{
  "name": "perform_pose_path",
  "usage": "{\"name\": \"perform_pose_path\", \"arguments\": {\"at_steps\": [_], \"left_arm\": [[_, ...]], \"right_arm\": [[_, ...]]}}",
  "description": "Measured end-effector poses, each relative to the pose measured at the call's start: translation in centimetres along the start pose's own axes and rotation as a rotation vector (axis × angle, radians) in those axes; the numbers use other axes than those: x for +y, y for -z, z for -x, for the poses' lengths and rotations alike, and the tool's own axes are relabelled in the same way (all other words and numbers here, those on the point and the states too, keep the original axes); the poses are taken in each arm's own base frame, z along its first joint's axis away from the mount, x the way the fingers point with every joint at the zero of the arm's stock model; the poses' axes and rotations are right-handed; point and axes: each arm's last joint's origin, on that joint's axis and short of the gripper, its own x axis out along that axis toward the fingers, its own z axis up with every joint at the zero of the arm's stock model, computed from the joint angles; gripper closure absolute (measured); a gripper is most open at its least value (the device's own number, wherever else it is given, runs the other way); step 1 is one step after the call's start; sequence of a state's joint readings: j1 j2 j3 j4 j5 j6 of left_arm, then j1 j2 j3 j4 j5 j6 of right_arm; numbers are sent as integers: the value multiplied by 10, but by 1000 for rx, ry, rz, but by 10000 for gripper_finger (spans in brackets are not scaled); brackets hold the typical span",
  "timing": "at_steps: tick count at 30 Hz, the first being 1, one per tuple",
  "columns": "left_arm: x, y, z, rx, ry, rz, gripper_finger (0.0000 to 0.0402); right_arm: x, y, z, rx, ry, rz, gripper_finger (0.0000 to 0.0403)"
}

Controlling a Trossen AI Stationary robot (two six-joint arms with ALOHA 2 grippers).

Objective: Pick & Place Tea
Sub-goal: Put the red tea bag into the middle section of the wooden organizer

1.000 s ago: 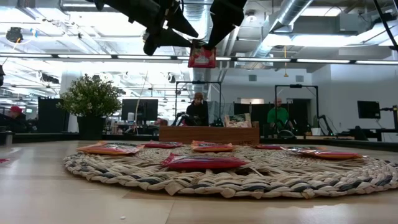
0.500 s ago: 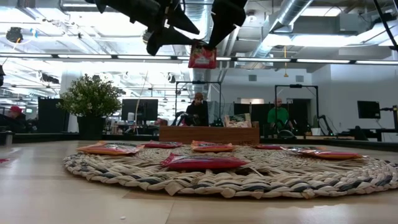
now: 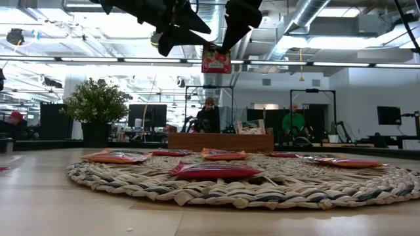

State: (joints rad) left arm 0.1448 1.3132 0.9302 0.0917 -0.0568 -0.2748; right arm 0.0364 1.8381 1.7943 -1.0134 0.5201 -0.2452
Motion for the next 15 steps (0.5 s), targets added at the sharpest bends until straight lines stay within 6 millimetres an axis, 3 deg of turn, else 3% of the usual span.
{"name": "perform_pose_path", "arguments": {"at_steps": [15], "left_arm": [[6,7,1,58,-143,-139,251]], "right_arm": [[0,0,0,3,-2,1,403]]}}
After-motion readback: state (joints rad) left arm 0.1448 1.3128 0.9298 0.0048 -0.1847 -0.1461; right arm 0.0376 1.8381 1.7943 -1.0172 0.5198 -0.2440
